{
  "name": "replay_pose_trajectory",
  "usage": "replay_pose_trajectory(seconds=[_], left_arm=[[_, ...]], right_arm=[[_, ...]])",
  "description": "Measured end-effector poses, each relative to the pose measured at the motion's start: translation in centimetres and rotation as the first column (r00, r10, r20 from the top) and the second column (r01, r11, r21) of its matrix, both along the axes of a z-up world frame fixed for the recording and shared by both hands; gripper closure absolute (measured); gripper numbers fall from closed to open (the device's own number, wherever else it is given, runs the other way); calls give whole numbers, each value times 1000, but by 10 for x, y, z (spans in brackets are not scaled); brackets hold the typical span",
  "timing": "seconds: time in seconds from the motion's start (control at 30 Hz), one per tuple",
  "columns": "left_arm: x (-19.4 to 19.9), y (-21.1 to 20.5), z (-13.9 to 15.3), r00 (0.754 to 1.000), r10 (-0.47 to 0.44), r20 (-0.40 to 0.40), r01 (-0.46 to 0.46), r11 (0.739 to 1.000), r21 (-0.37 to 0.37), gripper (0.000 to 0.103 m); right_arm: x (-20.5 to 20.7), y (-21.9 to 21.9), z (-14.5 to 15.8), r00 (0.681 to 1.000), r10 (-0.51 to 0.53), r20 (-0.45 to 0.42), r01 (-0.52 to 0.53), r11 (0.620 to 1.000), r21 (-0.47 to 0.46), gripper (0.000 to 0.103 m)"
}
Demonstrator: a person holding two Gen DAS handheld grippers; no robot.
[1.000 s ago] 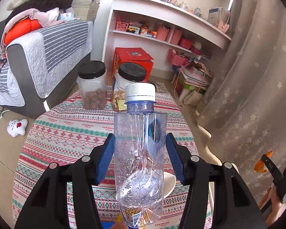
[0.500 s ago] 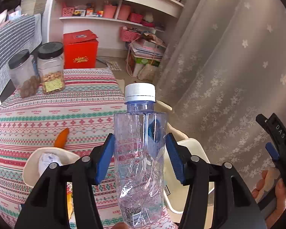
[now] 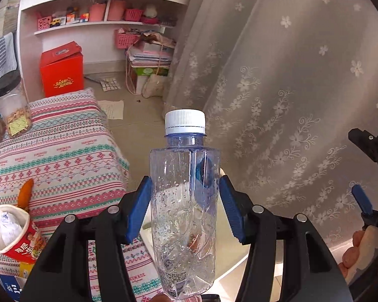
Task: Collect trash
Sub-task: 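Drop the orange peel into the white bin with the right gripper while the left drops the bottle, then grasp the blue-and-white paper box with the left gripper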
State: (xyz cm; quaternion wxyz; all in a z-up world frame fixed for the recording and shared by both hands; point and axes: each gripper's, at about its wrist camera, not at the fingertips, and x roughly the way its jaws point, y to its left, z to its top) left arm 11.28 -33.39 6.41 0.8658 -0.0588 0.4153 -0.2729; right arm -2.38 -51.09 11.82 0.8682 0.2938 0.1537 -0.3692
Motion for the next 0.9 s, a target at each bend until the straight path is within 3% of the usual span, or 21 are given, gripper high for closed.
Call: replay_pose_trajectory(seconds=[0.07, 0.17, 0.4, 0.6, 0.73, 0.9], left_arm=[[2, -11, -2, 1000, -21, -14, 21, 1000, 1, 45], [-2, -18, -1, 999, -37, -8, 37, 999, 6, 28], [-10, 8, -3, 1000, 21, 13, -22, 995, 94, 22], [-14, 53, -6, 989, 138, 60, -147, 970, 195, 22], [-15, 91, -4, 977, 195, 81, -209, 948, 241, 22], [-15, 148, -8, 962, 266, 65, -273, 912, 308, 22]], right_arm=[[-3, -5, -1, 1000, -20, 2, 20, 1000, 7, 7], [-9, -8, -3, 999, -42, 4, 42, 999, 26, 7], [-1, 9, -5, 999, -16, -33, 16, 1000, 4, 7], [33, 53, -10, 983, 107, -152, -118, 991, -67, 7], [58, 89, -15, 947, 205, -247, -240, 963, -125, 7], [79, 126, -19, 900, 335, -279, -374, 922, -100, 7]])
